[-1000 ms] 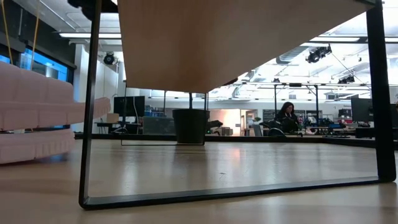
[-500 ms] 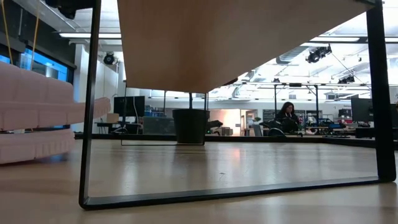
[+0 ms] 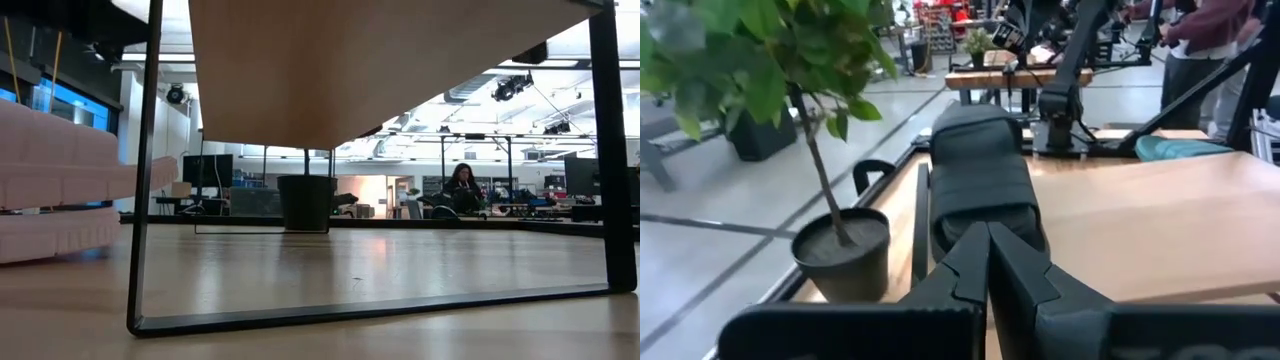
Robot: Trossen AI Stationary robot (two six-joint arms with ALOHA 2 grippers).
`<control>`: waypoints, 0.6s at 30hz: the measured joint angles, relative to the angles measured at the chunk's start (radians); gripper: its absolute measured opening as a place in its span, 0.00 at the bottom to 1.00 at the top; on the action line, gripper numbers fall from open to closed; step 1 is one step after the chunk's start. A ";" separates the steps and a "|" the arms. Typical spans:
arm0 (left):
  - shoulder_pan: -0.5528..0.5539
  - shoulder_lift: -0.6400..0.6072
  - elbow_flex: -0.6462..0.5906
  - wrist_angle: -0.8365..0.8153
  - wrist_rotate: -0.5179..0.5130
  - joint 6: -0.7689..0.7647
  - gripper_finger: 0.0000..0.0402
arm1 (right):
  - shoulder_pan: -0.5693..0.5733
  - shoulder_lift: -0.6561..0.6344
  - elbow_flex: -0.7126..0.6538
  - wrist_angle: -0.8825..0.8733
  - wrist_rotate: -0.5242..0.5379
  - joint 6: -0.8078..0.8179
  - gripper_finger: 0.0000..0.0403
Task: Pick and place slides into the shelf
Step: Put the green slides on the shelf
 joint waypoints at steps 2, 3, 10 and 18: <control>0.000 0.000 -0.010 0.000 0.005 -0.013 0.00 | 0.023 -0.025 -0.034 0.001 0.008 0.034 0.00; 0.000 0.000 -0.015 0.000 0.013 -0.021 0.00 | 0.035 -0.038 -0.051 0.001 0.009 0.052 0.00; 0.000 0.000 -0.024 0.000 0.076 -0.043 0.00 | 0.118 -0.096 -0.138 0.030 0.034 0.154 0.00; 0.000 0.000 -0.024 -0.038 0.134 -0.070 0.00 | 0.232 -0.104 -0.152 -0.014 0.058 0.224 0.00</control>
